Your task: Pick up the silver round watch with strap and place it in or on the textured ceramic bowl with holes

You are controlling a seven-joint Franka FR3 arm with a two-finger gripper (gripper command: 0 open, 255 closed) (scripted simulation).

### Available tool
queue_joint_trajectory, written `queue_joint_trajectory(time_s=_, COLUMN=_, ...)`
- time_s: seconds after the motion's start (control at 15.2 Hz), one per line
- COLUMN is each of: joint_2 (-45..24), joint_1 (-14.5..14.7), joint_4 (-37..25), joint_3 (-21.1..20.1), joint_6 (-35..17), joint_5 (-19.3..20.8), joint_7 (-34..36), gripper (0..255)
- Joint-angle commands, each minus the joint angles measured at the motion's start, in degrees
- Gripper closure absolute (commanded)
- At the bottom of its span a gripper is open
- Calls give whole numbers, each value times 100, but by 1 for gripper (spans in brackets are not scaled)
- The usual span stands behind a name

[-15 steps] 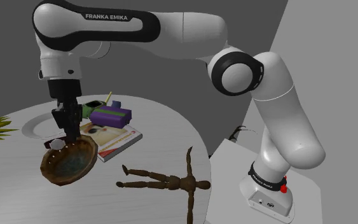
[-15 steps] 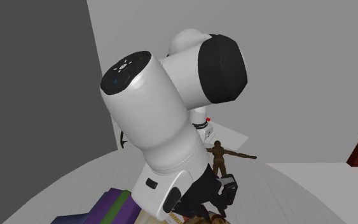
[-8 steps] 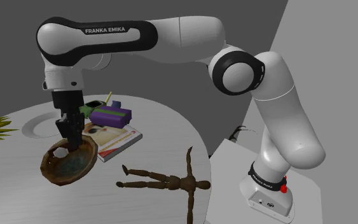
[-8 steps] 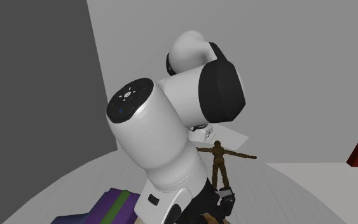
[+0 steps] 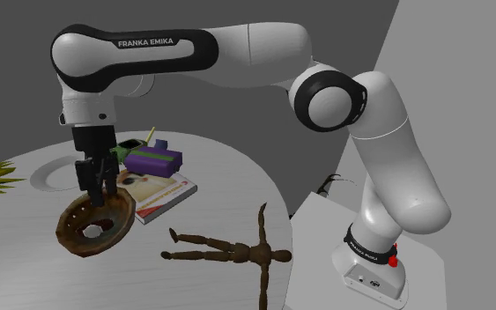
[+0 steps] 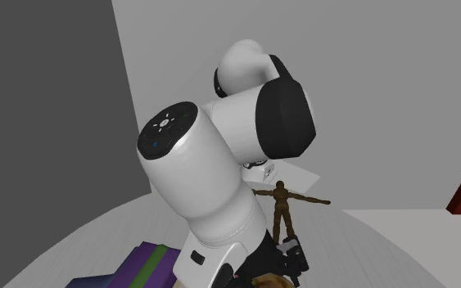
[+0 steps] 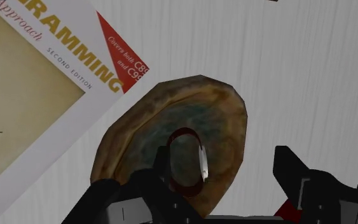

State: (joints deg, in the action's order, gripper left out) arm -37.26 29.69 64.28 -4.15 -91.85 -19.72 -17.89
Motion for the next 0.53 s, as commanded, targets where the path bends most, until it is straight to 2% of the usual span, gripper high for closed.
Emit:
queue_joint_trajectory(time_s=0.0, joint_2=0, joint_1=0, joint_4=0, joint_3=0, joint_6=0, joint_5=0, joint_7=0, gripper=0)
queue_joint_trajectory(time_s=0.2, joint_2=0, joint_1=0, joint_4=0, joint_3=0, joint_6=0, joint_5=0, joint_7=0, gripper=0)
queue_joint_trajectory(time_s=0.46, joint_2=-425, joint_1=-140, joint_4=-1368, joint_3=0, joint_6=947, joint_5=34, joint_7=171, gripper=0)
